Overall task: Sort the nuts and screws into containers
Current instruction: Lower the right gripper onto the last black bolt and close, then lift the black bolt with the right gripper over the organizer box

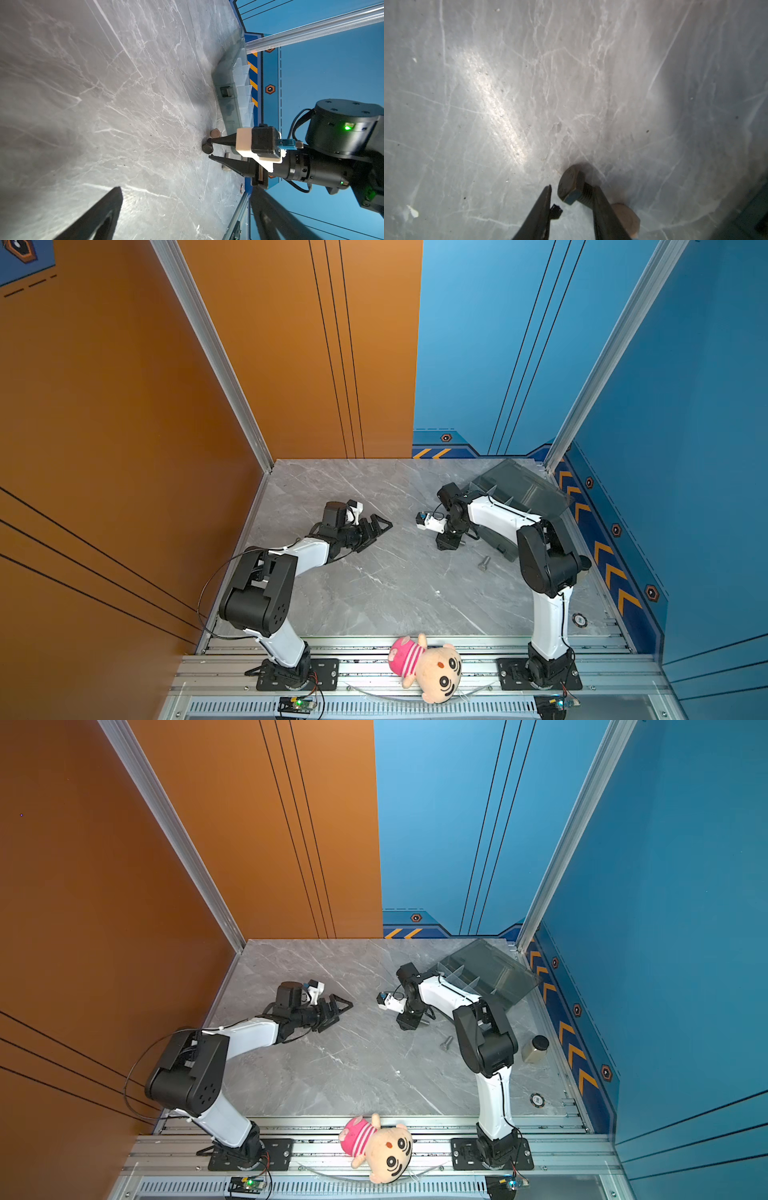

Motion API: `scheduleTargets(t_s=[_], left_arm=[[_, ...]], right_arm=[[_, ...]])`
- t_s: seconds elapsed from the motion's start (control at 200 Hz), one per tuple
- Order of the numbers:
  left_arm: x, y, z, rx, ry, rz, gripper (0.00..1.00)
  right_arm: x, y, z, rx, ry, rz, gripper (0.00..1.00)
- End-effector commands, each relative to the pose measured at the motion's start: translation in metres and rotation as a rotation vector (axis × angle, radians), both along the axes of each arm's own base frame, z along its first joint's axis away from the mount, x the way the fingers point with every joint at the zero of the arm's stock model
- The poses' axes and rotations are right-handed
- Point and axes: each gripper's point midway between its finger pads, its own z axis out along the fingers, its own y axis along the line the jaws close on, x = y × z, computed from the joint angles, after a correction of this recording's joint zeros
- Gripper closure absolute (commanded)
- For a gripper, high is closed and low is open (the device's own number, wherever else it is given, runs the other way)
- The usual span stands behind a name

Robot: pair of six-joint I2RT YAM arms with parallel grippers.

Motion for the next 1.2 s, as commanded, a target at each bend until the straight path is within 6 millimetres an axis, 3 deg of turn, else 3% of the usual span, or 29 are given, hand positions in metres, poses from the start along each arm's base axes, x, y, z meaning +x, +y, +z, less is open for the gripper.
scheduleTargets(t_s=[0.0,0.28,0.315,0.616,0.786,1.036,1.151,1.196], left_arm=[[0.000,0.003,0.005,0.013,-0.020,0.002,0.02],[0.000,0.003,0.004,0.014,-0.017,0.002,0.02],[0.001,0.003,0.003,0.015,-0.015,0.003,0.02],[0.001,0.003,0.004,0.016,-0.017,0.003,0.02],[0.001,0.003,0.004,0.015,-0.016,0.003,0.02],[0.001,0.003,0.004,0.015,-0.017,0.003,0.02],[0.000,0.003,0.003,0.015,-0.016,0.000,0.02],[0.000,0.003,0.004,0.014,-0.016,-0.001,0.02]], right_arm=[[-0.005,0.001,-0.001,0.005,0.035,0.025,0.65],[-0.005,-0.001,-0.008,-0.015,0.045,0.027,0.64],[-0.008,-0.003,-0.021,-0.030,0.073,0.027,0.65],[-0.008,-0.009,-0.035,-0.069,0.093,0.008,0.65],[-0.008,-0.011,-0.037,-0.069,0.104,-0.013,0.73],[-0.002,-0.009,-0.024,-0.045,0.080,-0.051,1.00],[0.007,-0.006,-0.009,0.030,0.067,-0.114,1.00],[0.014,-0.005,0.011,0.083,0.029,-0.140,1.00]])
